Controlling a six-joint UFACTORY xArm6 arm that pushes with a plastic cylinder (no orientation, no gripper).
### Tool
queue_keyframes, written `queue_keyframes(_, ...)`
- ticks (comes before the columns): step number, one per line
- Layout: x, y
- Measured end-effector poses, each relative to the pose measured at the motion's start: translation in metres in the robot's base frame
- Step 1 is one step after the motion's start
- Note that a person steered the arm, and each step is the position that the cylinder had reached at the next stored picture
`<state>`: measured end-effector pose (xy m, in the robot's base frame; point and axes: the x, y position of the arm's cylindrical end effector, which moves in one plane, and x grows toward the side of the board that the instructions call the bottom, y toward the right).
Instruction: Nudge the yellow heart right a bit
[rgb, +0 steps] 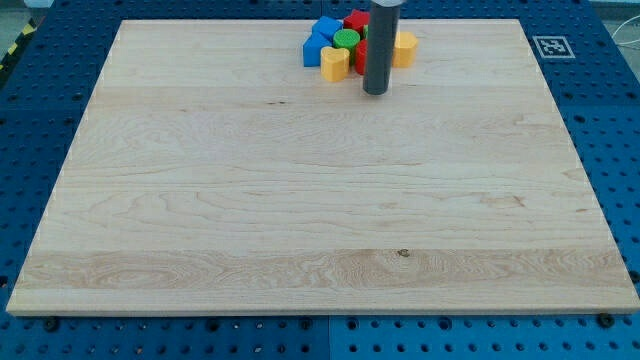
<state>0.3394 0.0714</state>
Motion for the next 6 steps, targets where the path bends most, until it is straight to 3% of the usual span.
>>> queue_keyframes(3,-0.006,-0.107)
queue_keyframes(6,-0.027,-0.083)
